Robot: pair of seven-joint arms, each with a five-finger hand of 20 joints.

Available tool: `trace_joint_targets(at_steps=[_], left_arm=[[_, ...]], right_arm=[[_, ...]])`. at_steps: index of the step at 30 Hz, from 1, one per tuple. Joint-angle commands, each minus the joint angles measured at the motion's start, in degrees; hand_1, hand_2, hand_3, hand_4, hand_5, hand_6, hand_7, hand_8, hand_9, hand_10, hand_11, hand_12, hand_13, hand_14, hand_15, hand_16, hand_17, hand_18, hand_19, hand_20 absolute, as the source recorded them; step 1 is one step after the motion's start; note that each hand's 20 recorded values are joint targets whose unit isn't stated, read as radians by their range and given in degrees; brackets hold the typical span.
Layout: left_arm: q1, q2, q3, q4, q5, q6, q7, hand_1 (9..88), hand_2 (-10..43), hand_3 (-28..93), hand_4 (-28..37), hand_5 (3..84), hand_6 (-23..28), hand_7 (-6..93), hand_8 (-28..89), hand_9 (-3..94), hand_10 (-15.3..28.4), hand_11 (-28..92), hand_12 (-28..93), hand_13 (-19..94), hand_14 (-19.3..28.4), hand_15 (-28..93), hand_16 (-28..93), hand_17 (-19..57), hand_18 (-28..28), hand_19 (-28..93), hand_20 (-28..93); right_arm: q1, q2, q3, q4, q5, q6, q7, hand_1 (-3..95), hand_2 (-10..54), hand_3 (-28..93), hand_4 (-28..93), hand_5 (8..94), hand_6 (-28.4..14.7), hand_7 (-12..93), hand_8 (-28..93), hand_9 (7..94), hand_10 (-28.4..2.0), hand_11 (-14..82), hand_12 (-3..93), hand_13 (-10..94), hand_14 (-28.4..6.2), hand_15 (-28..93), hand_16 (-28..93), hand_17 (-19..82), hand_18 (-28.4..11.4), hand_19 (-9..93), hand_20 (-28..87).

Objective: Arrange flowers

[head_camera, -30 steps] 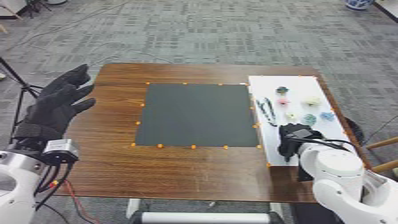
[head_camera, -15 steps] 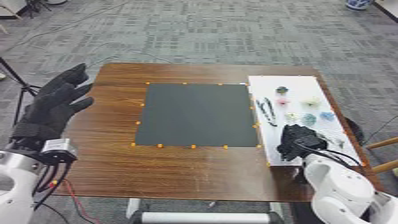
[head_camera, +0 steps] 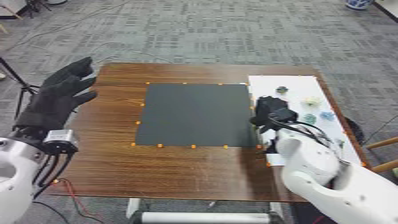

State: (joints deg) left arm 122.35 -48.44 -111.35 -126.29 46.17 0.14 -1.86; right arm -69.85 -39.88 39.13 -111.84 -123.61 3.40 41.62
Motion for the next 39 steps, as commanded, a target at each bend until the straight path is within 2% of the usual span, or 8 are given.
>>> trace_joint_targets(at_steps=[1,12,13,14,17,22,31,39], left_arm=[[-11.8,5.70,6.55,3.24,-2.85,-3.27,-1.08,26.8,-9.5,68,-27.2,20.3,1.3,16.4,-8,13.9,8.6,13,22,5,11.6,33,-2,-12.8,19.6,38,9],[-21.2,8.75,13.80,5.77,-2.33,-4.15,-1.11,26.7,-9.5,68,-27.2,20.3,1.3,16.2,-7,13.9,8.6,13,22,5,11.5,33,-2,-12.8,19.6,38,9],[-22.0,8.75,14.39,5.98,-2.29,-4.22,-1.18,26.7,-9.5,68,-27.2,20.3,1.3,16.2,-7,13.9,8.7,13,22,5,11.5,33,-2,-12.8,19.6,38,9],[-20.2,8.60,13.17,4.75,-2.28,-4.10,-0.95,26.6,-9.5,68,-27.2,20.3,1.3,16.2,-7,14.0,8.7,13,22,5,11.5,33,-2,-12.7,19.6,38,9],[-23.0,8.44,15.61,5.97,-2.19,-4.34,-0.71,26.7,-9.5,68,-27.2,20.4,1.3,16.2,-7,14.0,8.6,13,22,5,11.5,33,-2,-12.8,19.6,38,9],[-24.2,7.86,17.02,6.47,-1.93,-4.56,-0.43,26.7,-9.5,68,-27.3,20.5,1.4,16.2,-7,14.1,8.6,12,22,5,11.5,33,-2,-12.7,19.6,38,9],[-30.6,6.17,23.65,9.78,-2.55,-7.47,-1.09,26.9,-9.5,68,-27.1,20.5,1.4,16.3,-7,14.1,8.7,13,22,5,11.5,33,-2,-12.7,19.5,38,9],[-33.0,5.71,25.83,10.90,-2.54,-8.35,-1.17,26.9,-9.5,68,-27.1,20.5,1.3,16.2,-7,14.1,8.7,12,22,5,11.5,33,-2,-12.8,19.6,38,9]], right_arm=[[17.4,-20.3,-11.6,8.2,1.4,0.8,-0.5,40.0,-9.5,88,-14,77.6,-0.3,44,26,85.1,-5.7,62.2,56.9,82,-5.0,85,50,46,-22.1,93,50],[19.4,-32.2,-15.7,18.1,-0.3,-1.8,-0.1,39.7,-9.5,88,-13,77.5,-0.3,45,25,85.1,-5.8,62.7,56.0,82,-5.0,85,49,46,-22.1,93,50],[19.2,-32.5,-15.9,18.4,-0.4,-1.8,0.2,39.7,-9.5,88,-13,77.5,-0.3,46,25,85.1,-5.8,62.7,56.0,82,-5.0,85,49,46,-22.1,93,51],[19.5,-32.1,-17.7,17.5,0.2,-0.5,1.7,39.7,-9.5,88,-13,77.4,-0.4,46,25,85.1,-5.8,62.8,55.9,82,-5.0,85,49,46,-22.1,93,51],[18.3,-33.2,-17.7,19.3,-0.4,-0.9,1.8,39.6,-9.5,88,-13,77.5,-0.4,46,24,85.1,-5.8,62.8,55.8,82,-5.0,85,49,46,-22.1,93,51],[15.8,-34.8,-17.7,21.4,-1.7,-1.4,1.0,39.6,-9.5,88,-13,77.6,-0.4,46,24,85.2,-5.7,63.0,55.7,82,-5.0,85,49,46,-22.2,93,51],[12.7,-39.3,-16.4,27.1,-3.3,-1.1,2.2,39.3,-9.5,88,-13,77.7,-0.5,46,24,85.4,-5.7,63.2,55.6,82,-5.0,85,49,46,-22.1,93,52],[12.8,-40.5,-15.9,27.9,-3.9,-2.1,3.1,38.1,-9.5,88,-12,78.3,-0.1,47,24,85.8,-5.7,63.6,55.5,83,-5.0,86,49,47,-22.2,93,52]])
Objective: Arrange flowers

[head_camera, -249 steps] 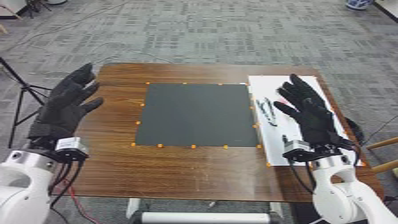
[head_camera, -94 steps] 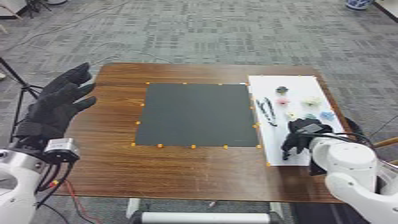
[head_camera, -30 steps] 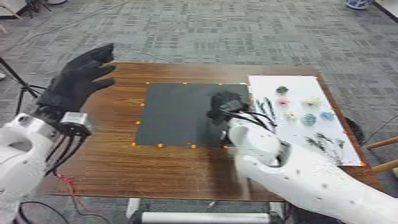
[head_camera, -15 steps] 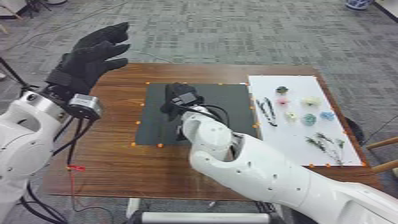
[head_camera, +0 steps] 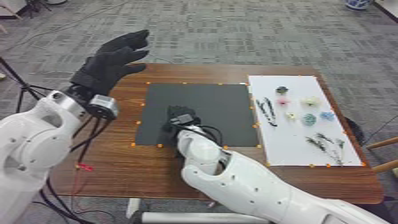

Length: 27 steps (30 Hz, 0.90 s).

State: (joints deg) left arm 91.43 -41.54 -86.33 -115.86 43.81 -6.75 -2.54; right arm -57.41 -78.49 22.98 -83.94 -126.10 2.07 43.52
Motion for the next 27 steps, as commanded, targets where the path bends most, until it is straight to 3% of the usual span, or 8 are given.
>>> trace_joint_targets(at_steps=[1,6,8,12,27], left_arm=[[-2.1,-1.24,0.89,0.51,-0.13,-1.57,-0.48,26.9,-9.5,68,-27.1,20.5,1.3,16.2,-7,14.1,8.7,12,22,5,11.5,33,-2,-12.8,19.6,38,9],[-1.6,-1.25,0.55,0.37,-0.19,-1.38,-0.45,26.9,-9.5,68,-27.2,20.5,1.4,16.2,-7,14.1,8.7,12,22,5,11.6,33,-2,-12.7,19.6,38,9],[-2.7,-1.45,1.49,0.93,-0.22,-2.00,-0.61,26.9,-9.5,68,-27.2,20.5,1.4,16.1,-7,14.1,8.7,12,22,5,11.6,33,-2,-12.7,19.6,38,9],[-3.0,-1.75,1.92,1.03,-0.22,-2.41,-0.62,26.9,-9.5,68,-27.2,20.5,1.3,16.1,-7,14.1,8.7,13,22,5,11.6,33,-2,-12.7,19.5,38,9],[-6.5,-2.30,4.86,2.77,-0.36,-3.89,-1.35,26.9,-9.5,68,-27.2,20.5,1.4,16.0,-7,14.1,8.7,12,22,5,11.6,33,-2,-12.7,19.6,38,9]], right_arm=[[0.4,-1.9,0.2,0.0,-1.2,-0.7,1.0,38.0,-9.5,88,-12,78.4,-0.1,47,24,85.9,-5.7,63.6,55.5,83,-5.0,86,49,47,-22.2,93,52],[0.1,-2.0,-0.7,-0.4,-1.9,0.5,0.7,38.4,-9.5,88,-12,78.4,-0.2,47,24,85.9,-5.7,63.6,55.7,83,-5.0,86,49,47,-22.2,93,52],[-0.1,-2.4,-0.4,0.0,-1.8,0.7,1.2,38.3,-9.5,88,-12,78.5,-0.1,47,23,85.9,-5.7,63.6,55.7,83,-5.1,86,49,47,-22.2,93,52],[-0.5,-2.6,-0.4,-0.2,-1.5,1.1,1.7,38.4,-9.5,88,-12,78.7,-0.1,46,24,85.9,-5.7,63.5,55.7,83,-5.1,86,49,47,-22.2,93,52],[0.4,-3.9,-2.5,0.5,-0.6,5.0,3.9,38.5,-9.5,88,-12,79.0,-0.1,46,24,86.1,-5.7,63.3,55.8,83,-5.1,86,49,47,-22.2,93,53]])
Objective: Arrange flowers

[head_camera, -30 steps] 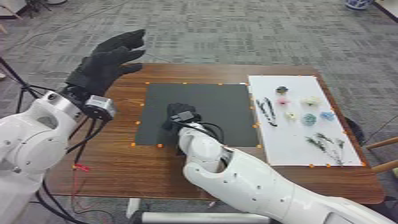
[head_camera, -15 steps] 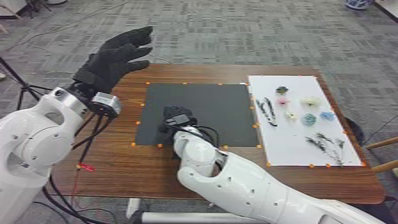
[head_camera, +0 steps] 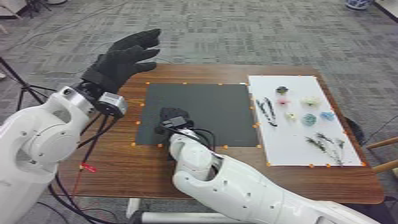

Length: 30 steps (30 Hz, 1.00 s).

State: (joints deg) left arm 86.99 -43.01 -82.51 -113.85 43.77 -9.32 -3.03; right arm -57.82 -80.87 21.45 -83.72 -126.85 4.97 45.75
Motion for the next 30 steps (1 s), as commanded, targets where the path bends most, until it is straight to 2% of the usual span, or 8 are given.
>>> trace_joint_targets(at_steps=[1,2,6,10,12,18,23,30], left_arm=[[-2.7,-0.86,1.61,1.11,-0.28,-1.66,-0.94,26.9,-9.5,68,-27.2,20.5,1.4,16.0,-7,14.1,8.7,12,22,5,11.6,33,-2,-12.7,19.6,38,9],[-2.2,-0.67,1.32,0.72,-0.34,-1.22,-0.76,26.9,-9.5,68,-27.1,20.5,1.4,16.0,-7,14.1,8.7,12,22,5,11.6,33,-2,-12.8,19.6,38,9],[-3.5,-0.66,2.50,1.23,-0.31,-1.22,-0.60,26.9,-9.5,68,-27.1,20.5,1.4,15.9,-7,14.1,8.7,12,22,5,11.6,33,-2,-12.8,19.7,38,9],[-3.2,-0.69,2.25,1.14,-0.24,-1.39,-0.58,26.9,-9.5,68,-27.1,20.5,1.4,16.1,-7,14.1,8.7,13,22,5,11.5,33,-2,-12.8,19.6,38,9],[-2.9,-0.72,1.98,1.06,-0.44,-1.37,-0.70,26.9,-9.5,68,-27.1,20.4,1.4,16.1,-7,14.0,8.7,13,22,5,11.6,33,-2,-12.8,19.6,38,9],[-2.4,-0.77,1.41,0.88,-0.35,-1.23,-0.62,26.4,-9.5,68,-27.2,20.5,1.4,16.1,-7,14.1,8.6,13,22,5,11.7,33,-2,-12.8,19.6,38,9],[-2.8,-0.88,1.67,1.11,-0.29,-1.36,-0.65,26.5,-9.5,68,-27.3,20.5,1.4,16.0,-7,14.1,8.7,13,22,5,11.7,33,-2,-12.8,19.7,38,9],[-2.0,-0.76,0.90,0.71,-0.26,-1.08,-0.62,26.6,-9.5,68,-27.3,20.5,1.4,16.0,-7,14.1,8.7,12,22,5,11.8,33,-2,-12.8,19.6,38,9]], right_arm=[[1.3,-1.6,-1.5,0.6,0.8,2.9,2.2,38.5,-9.5,88,-12,79.0,-0.1,46,24,86.1,-5.7,63.3,55.8,83,-5.1,86,49,47,-22.2,93,53],[1.2,-2.0,-1.1,0.9,0.5,2.1,1.9,38.5,-9.5,88,-12,79.1,-0.1,46,24,86.2,-5.7,63.3,55.8,83,-5.0,86,49,47,-22.2,93,53],[2.3,-2.4,-1.9,2.4,0.8,3.4,2.7,38.6,-9.5,88,-13,79.3,0.0,46,23,86.3,-5.6,63.2,55.7,83,-4.9,86,49,47,-22.2,93,53],[1.8,-2.5,-0.9,2.1,1.1,1.2,3.2,38.7,-9.5,88,-13,79.3,0.5,46,23,86.3,-5.6,63.2,55.7,83,-5.0,86,49,47,-22.2,93,53],[0.9,-2.7,0.7,1.6,1.3,-3.3,3.1,38.8,-9.5,87,-14,79.5,0.9,45,22,86.3,-5.6,62.9,55.8,83,-5.1,85,49,47,-22.4,93,53],[-0.1,-2.4,1.5,1.3,1.8,-4.8,1.8,36.3,-9.5,86,-15,79.7,0.8,42,20,85.8,-6.1,60.9,55.7,82,-5.3,84,49,46,-22.5,93,52],[-0.7,-2.6,2.0,0.7,2.0,-6.0,1.3,34.2,-9.5,85,-16,79.7,0.7,41,19,85.5,-6.3,60.5,55.7,82,-5.4,84,50,46,-22.8,93,51],[-0.9,-2.4,2.7,0.6,1.9,-7.6,1.3,29.6,-9.5,86,-19,79.7,0.4,38,18,85.2,-6.4,60.1,55.5,82,-5.6,84,50,46,-22.8,93,51]])
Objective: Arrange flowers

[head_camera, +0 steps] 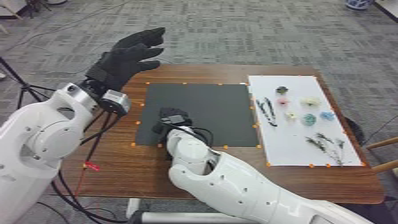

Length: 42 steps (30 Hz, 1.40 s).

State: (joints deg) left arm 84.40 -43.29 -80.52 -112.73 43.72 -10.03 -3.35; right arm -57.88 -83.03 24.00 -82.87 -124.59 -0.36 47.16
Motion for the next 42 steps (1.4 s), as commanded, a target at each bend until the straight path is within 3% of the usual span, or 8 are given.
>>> trace_joint_targets(at_steps=[1,6,9,15,21,25,32,42], left_arm=[[0.8,-0.51,-1.29,-0.44,-0.21,-0.30,-0.31,26.5,-9.5,68,-27.2,20.6,1.4,15.9,-7,14.1,8.7,12,22,5,11.7,33,-2,-12.8,19.6,38,9],[1.9,-0.33,-2.37,-0.92,-0.10,0.03,-0.20,26.6,-9.5,68,-27.1,20.6,1.4,15.8,-7,14.1,8.8,12,22,5,11.7,33,-2,-12.8,19.6,38,9],[3.9,-0.06,-4.09,-1.89,0.05,0.97,0.15,26.5,-9.5,68,-27.2,20.6,1.4,15.8,-7,14.1,8.7,12,22,5,11.7,33,-2,-12.9,19.7,38,9],[16.1,-0.33,-15.01,-7.39,1.82,4.94,1.98,26.6,-9.5,68,-27.2,20.6,1.4,15.9,-7,14.1,8.7,13,22,5,11.8,33,-2,-12.9,19.7,38,9],[24.7,-2.49,-21.21,-10.44,3.12,6.79,1.85,26.6,-9.5,68,-27.2,20.6,1.4,15.9,-7,14.1,8.7,13,22,5,11.7,33,-2,-12.9,19.6,38,9],[31.7,-4.06,-26.40,-12.76,2.90,8.23,2.07,26.6,-9.5,68,-27.2,20.6,1.4,15.8,-7,14.1,8.7,12,22,5,11.7,33,-2,-12.9,19.6,38,9],[37.8,-6.62,-30.02,-14.66,3.10,8.96,2.19,26.6,-9.5,68,-27.0,20.6,1.4,15.9,-7,14.1,8.7,13,22,5,11.7,33,-2,-12.9,19.5,38,9],[37.9,-7.41,-28.57,-14.29,3.19,9.08,2.35,26.6,-9.5,68,-27.2,20.5,1.3,16.0,-7,14.0,8.7,13,22,5,11.6,33,-2,-12.9,19.4,38,9]], right_arm=[[-0.9,-0.2,0.3,-0.3,-0.3,-2.7,-0.3,29.3,-9.5,86,-19,79.7,0.3,38,18,85.0,-6.5,60.0,55.5,82,-5.6,83,50,46,-22.8,93,51],[-0.4,0.5,0.2,-0.8,-0.7,-5.0,0.0,29.0,-9.5,87,-19,78.3,0.0,37,18,84.1,-6.8,59.7,55.8,81,-6.1,83,50,44,-22.9,93,51],[0.8,1.6,0.2,-2.4,-0.3,-8.9,0.7,28.6,-9.5,86,-19,76.5,-0.6,36,18,82.5,-7.3,59.6,56.1,79,-6.6,83,51,43,-23.1,93,50],[3.3,11.6,1.7,-11.5,0.6,-5.1,-3.3,26.1,-9.5,87,-20,71.5,-1.5,35,13,78.7,-8.6,59.4,55.7,76,-7.3,83,51,40,-23.6,92,48],[-9.3,29.6,17.7,-26.2,2.0,2.4,-8.5,24.7,-9.5,86,-24,69.4,-2.2,37,-9,76.4,-9.8,58.8,54.2,75,-8.1,82,49,38,-23.3,91,48],[-20.7,38.3,30.2,-31.3,6.2,5.6,-10.1,23.1,-9.5,85,-27,62.1,-3.9,29,-9,70.1,-12.3,57.1,49.3,67,-10.0,81,46,32,-23.1,86,49],[-41.1,45.1,49.5,-35.6,3.6,1.3,-1.2,22.3,-9.5,86,-28,54.6,-6.4,22,-9,60.0,-15.2,57.2,48.1,61,-11.7,80,43,29,-23.3,84,50],[-47.7,49.4,54.4,-32.2,-1.3,-7.0,8.3,26.4,-9.5,76,-28,59.8,-4.6,28,-9,63.2,-14.4,58.5,48.2,64,-10.7,81,42,31,-23.4,86,50]])
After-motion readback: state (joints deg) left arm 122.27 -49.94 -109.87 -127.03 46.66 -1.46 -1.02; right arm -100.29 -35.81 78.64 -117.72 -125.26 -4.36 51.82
